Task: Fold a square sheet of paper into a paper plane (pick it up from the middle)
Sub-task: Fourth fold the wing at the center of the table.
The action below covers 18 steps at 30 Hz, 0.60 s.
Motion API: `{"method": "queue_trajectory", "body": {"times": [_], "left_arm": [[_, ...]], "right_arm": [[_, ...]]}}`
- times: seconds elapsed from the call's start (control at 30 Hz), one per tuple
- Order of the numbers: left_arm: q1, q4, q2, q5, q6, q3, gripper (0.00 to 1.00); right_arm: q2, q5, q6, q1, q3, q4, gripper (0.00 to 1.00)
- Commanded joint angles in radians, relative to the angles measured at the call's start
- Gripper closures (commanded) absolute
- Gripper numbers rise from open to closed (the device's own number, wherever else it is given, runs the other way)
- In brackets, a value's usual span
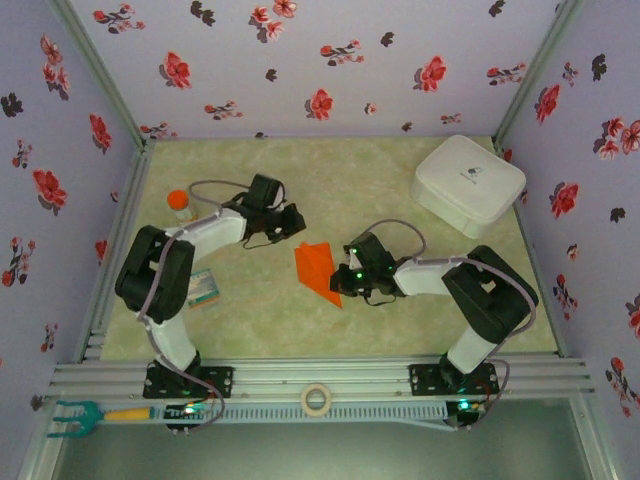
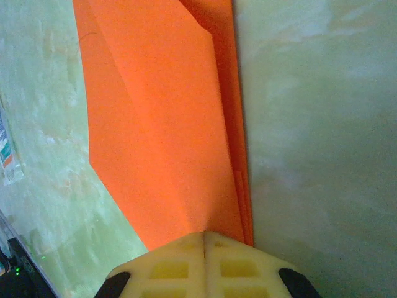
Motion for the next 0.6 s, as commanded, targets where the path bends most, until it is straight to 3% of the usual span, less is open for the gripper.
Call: {"method": "queue_trajectory", "body": {"times": [0.0, 0.2, 0.37, 0.57], "left_arm": [[-0.067, 0.042, 0.005, 0.049, -0.005, -0.059, 0.93], [-0.147, 0.132, 0.090, 0.073, -0.046, -0.098, 0.95], [-0.152, 0.239, 0.131, 0.087, -0.099, -0.171, 0.96], [-0.144, 0.224, 0.143, 0.058, -0.099, -0.204, 0.98]], "right_arm": [[0.043, 0.036, -0.025, 0.000, -0.037, -0.197, 1.00], [0.034, 0.037, -0.019, 0.000, -0.044, -0.188, 1.00], [0.030, 0.034, -0.016, 0.000, -0.044, -0.183, 1.00], [0.000, 0.017, -0.007, 0.000, -0.025, -0.173, 1.00]]}}
